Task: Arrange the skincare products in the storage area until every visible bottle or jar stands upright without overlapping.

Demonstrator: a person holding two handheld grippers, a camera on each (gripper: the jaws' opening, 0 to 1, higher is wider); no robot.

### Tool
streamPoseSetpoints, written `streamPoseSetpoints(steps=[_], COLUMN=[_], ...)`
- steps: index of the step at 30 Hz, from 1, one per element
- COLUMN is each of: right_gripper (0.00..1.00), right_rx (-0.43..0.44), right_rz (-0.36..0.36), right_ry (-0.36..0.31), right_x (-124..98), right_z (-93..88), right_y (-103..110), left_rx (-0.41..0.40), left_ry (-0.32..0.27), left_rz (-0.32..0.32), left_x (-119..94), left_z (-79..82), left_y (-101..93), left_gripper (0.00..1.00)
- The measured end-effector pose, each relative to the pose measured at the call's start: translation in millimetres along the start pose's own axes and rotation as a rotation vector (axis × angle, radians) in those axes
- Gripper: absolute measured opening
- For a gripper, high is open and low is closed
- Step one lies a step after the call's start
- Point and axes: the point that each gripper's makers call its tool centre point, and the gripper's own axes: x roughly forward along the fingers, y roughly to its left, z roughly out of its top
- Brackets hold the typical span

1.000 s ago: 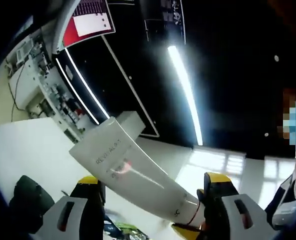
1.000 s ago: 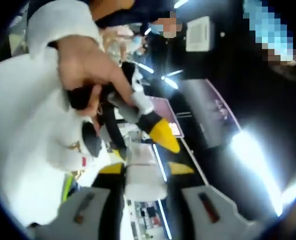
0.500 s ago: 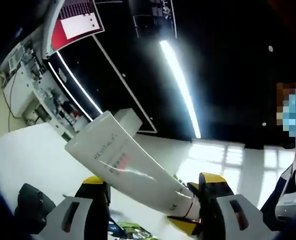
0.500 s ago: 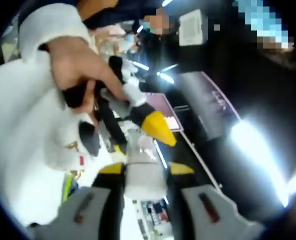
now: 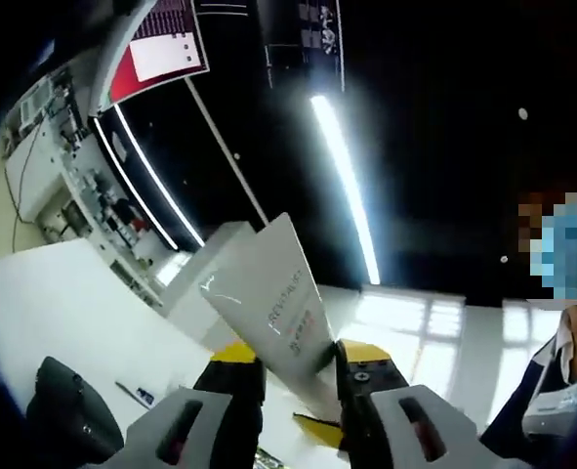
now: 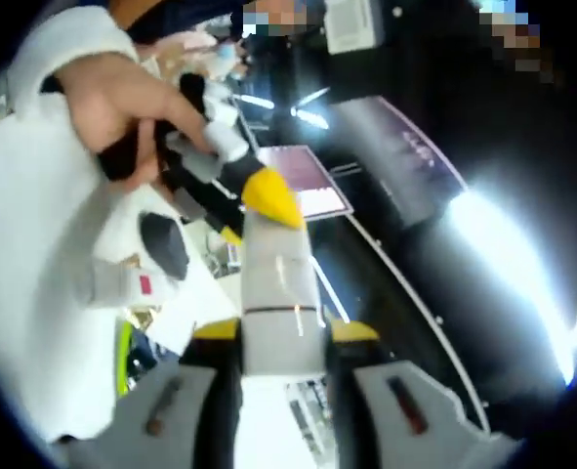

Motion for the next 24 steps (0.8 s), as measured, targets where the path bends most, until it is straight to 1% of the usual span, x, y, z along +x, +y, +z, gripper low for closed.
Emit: streamPoseSetpoints(steps=[2, 5, 7, 9, 11, 12, 14, 17, 19, 21, 24], right_gripper=[0.30, 0.30, 0.30, 0.30, 0.30, 0.30, 0.30, 0.30, 0.30, 0.30, 0.30], right_rx=[0.024, 0.036, 0.047, 0.081, 0.094, 0.101, 0.114, 0.108, 0.112, 0.114, 0.114], right_rz=[0.006, 0.019, 0.028, 0.046, 0.052, 0.057, 0.077, 0.080, 0.088, 0.096, 0.103], right_ry=[0.014, 0.048, 0.067, 0.086, 0.102, 0.110, 0.137, 0.165, 0.179, 0.190, 0.197], right_x=[0.7, 2.0, 3.0, 3.8, 4.8, 4.9, 4.6, 3.4, 3.8, 3.5, 3.7], right_z=[-4.5, -11.9, -16.5, -21.1, -24.8, -26.7, -31.5, -35.1, -42.2, -45.6, -48.4], right_y=[-0.1, 2.0, 3.4, 7.3, 7.6, 8.3, 12.0, 18.8, 20.2, 21.3, 22.0], left_rx=[0.004, 0.015, 0.029, 0.089, 0.125, 0.132, 0.153, 0.175, 0.193, 0.208, 0.206], left_ry=[-0.003, 0.009, 0.026, 0.050, 0.067, 0.072, 0.100, 0.135, 0.155, 0.166, 0.174], left_rz=[-0.025, -0.042, -0.041, -0.043, -0.037, -0.035, -0.023, -0.023, -0.021, -0.019, -0.020], left_x=[0.4, 1.6, 2.7, 3.6, 4.8, 5.2, 5.6, 7.6, 8.2, 8.1, 7.2], left_z=[1.5, -1.0, -3.7, -5.0, -6.9, -7.5, -11.2, -17.7, -21.6, -24.3, -26.7], left_y=[-4.2, -9.2, -10.6, -13.6, -15.9, -16.6, -17.0, -18.6, -20.2, -21.4, -22.9], left_gripper=[0.24, 0.21, 0.20, 0.18, 0.17, 0.17, 0.16, 0.15, 0.14, 0.14, 0.14])
